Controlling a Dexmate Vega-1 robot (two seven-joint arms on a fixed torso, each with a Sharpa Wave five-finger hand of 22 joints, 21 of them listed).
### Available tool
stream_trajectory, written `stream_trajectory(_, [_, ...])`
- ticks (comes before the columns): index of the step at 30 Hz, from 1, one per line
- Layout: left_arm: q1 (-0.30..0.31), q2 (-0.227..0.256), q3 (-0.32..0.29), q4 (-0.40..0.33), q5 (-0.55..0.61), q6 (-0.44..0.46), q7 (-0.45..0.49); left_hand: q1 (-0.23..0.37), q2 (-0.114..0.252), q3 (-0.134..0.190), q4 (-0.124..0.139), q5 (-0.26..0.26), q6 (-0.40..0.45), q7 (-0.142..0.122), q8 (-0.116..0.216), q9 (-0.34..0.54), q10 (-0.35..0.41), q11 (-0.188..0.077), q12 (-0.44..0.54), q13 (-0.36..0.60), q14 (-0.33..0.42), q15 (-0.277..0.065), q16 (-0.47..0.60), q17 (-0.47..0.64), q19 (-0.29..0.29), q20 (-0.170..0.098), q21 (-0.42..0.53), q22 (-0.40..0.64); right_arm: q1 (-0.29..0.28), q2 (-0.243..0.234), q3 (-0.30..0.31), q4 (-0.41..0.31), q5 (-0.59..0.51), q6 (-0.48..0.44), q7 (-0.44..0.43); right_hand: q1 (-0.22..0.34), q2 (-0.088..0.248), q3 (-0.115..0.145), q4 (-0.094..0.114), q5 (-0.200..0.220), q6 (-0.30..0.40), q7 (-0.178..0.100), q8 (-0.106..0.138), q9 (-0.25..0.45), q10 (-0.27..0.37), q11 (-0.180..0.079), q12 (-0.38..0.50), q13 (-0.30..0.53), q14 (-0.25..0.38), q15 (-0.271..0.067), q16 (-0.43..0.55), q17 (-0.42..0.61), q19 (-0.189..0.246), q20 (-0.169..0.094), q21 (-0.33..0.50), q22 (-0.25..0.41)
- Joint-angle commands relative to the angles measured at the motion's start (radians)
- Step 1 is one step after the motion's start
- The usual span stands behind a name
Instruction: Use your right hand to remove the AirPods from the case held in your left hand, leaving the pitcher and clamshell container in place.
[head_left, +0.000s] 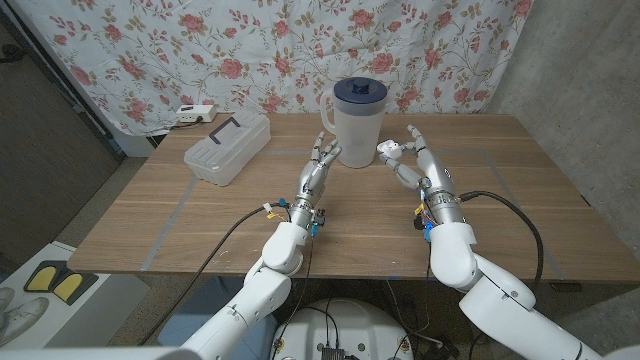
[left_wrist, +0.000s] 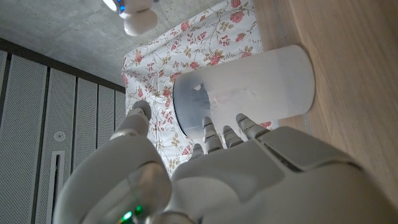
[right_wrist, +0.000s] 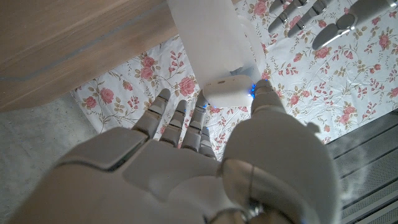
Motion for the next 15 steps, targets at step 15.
stream_trajectory(15, [0.023, -0.097, 0.036, 0.027, 0.164, -0.027, 0.055, 0.148, -0.030, 0.025, 0.000, -0.006, -0.274, 0.028, 0.030, 0.005, 0.151, -0.075, 0.053, 0.018, 0.025, -0.021, 0.014, 0.002, 0.005, 0.003, 0.002, 0.003, -0.006, 0.045, 0.019, 0.005, 0.104, 0.084, -0.026, 0.011, 0.002, 0.006, -0.001, 0.012, 0.007, -0.001, 0.000, 0.002, 0.046, -0.040, 0.006, 0.003, 0.004, -0.031, 0.004, 0.006, -0.003, 0.006, -0.004, 0.002])
